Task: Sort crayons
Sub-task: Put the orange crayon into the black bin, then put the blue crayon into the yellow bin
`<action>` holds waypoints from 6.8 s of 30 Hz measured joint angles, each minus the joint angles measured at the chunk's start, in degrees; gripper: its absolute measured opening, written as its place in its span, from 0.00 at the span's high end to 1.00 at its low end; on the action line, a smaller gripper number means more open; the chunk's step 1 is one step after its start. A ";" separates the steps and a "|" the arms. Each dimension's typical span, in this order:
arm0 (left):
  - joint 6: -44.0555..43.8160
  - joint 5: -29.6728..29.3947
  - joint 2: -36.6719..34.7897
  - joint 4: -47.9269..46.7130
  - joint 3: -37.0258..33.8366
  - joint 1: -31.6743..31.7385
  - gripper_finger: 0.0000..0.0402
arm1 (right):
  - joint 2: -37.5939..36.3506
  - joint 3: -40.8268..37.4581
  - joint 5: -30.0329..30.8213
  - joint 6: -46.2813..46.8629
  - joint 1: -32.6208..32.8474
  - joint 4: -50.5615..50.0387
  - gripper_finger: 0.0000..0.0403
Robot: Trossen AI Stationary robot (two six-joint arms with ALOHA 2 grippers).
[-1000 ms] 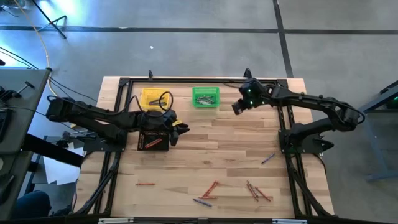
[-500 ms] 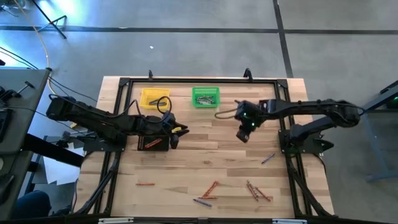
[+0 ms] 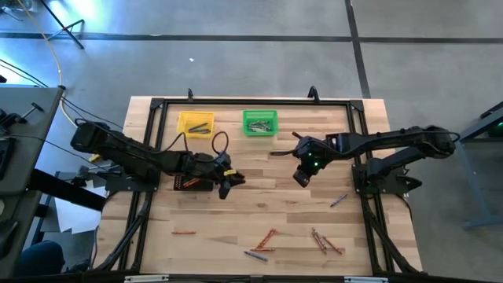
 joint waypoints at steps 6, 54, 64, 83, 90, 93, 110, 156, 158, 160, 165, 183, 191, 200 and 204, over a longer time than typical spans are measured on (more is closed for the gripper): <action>-1.21 17.38 2.49 -1.21 0.73 -1.30 0.77 | 0.00 0.00 -3.99 -4.12 0.34 -4.52 1.00; -24.93 13.26 7.60 -40.62 6.64 -33.76 0.89 | 0.00 -0.02 8.66 -7.25 0.36 -12.75 1.00; -28.37 14.10 8.20 -40.76 6.64 -33.76 0.80 | 0.00 -0.02 10.62 -8.59 0.34 -12.39 1.00; -11.07 11.63 8.22 -43.71 6.67 -35.11 0.67 | 0.00 -0.02 10.60 -8.59 0.35 -11.78 1.00; -7.60 9.13 8.21 -44.65 6.73 -35.13 0.67 | 0.00 -0.02 10.60 -8.59 0.35 -10.48 1.00; -7.39 8.34 8.18 -45.50 6.75 -35.13 0.67 | 0.00 -0.02 10.60 -8.59 0.35 -10.09 1.00; -7.49 3.34 10.32 -51.78 6.97 -35.99 0.67 | 0.00 -0.02 11.25 -8.59 0.36 -10.09 1.00; -9.60 -29.78 2.13 -78.77 16.88 -22.78 1.00 | 0.00 -0.02 13.11 -10.10 0.31 -8.59 1.00; -11.35 -29.77 2.13 -78.54 15.46 -20.32 1.00 | 0.00 -0.02 14.04 -10.11 0.31 -8.61 1.00; -12.80 -29.15 2.13 -78.39 14.09 -18.06 1.00 | 0.00 -0.02 14.86 -10.11 0.31 -8.64 1.00; -13.03 -25.01 2.13 -78.07 12.94 -14.75 0.99 | 0.00 -0.02 15.03 -10.11 0.31 -8.80 1.00; -9.59 -22.31 2.10 -78.24 13.33 -11.76 0.77 | 0.00 -0.02 15.06 -11.63 0.31 -8.91 1.00; 0.35 -28.62 2.08 -77.86 21.71 -10.24 0.77 | 0.00 -0.02 15.06 -11.60 0.31 -9.77 1.00; 11.91 -30.25 2.02 -64.53 29.32 -10.26 0.77 | 0.00 -0.02 15.06 -7.56 1.04 -20.00 1.00; 15.10 -29.86 2.02 -57.40 29.33 -10.27 0.77 | 0.00 -0.02 16.87 -1.41 2.94 -28.89 1.00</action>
